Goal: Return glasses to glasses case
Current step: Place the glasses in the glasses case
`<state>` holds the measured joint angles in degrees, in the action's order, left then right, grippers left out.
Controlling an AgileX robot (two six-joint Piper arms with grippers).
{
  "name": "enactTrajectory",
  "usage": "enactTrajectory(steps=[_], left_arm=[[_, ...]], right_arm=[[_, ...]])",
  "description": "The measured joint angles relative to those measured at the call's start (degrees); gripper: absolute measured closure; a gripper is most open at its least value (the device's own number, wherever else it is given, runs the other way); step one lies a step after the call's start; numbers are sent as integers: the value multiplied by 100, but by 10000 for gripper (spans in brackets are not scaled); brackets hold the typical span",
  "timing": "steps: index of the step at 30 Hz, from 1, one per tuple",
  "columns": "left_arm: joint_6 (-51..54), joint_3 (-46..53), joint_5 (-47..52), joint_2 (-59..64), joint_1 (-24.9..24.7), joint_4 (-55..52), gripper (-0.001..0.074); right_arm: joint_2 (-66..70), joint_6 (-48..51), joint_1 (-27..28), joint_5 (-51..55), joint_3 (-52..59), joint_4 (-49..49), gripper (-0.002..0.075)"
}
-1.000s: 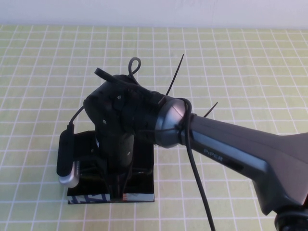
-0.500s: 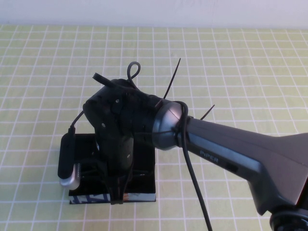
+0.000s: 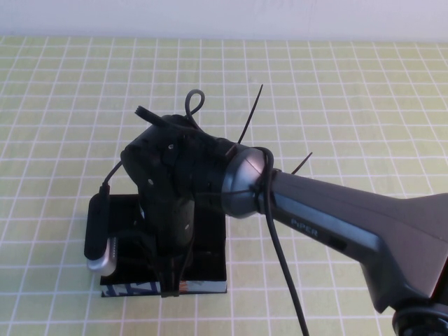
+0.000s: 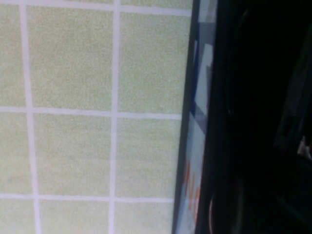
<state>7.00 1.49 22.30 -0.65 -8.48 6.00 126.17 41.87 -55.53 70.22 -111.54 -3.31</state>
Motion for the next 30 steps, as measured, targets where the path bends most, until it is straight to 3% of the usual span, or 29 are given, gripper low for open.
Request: enactTrajectory(steps=[5,22,30], left_arm=[[0,0,0,0,0,0,737],[0,0,0,0,0,0,737],[0,0,0,0,0,0,737]], right_arm=[[0,-4,0,0,0,0,582],[-401,-610,52,0,-253,-113,579],[-1060,-1591,714,28,-241,-113,724]])
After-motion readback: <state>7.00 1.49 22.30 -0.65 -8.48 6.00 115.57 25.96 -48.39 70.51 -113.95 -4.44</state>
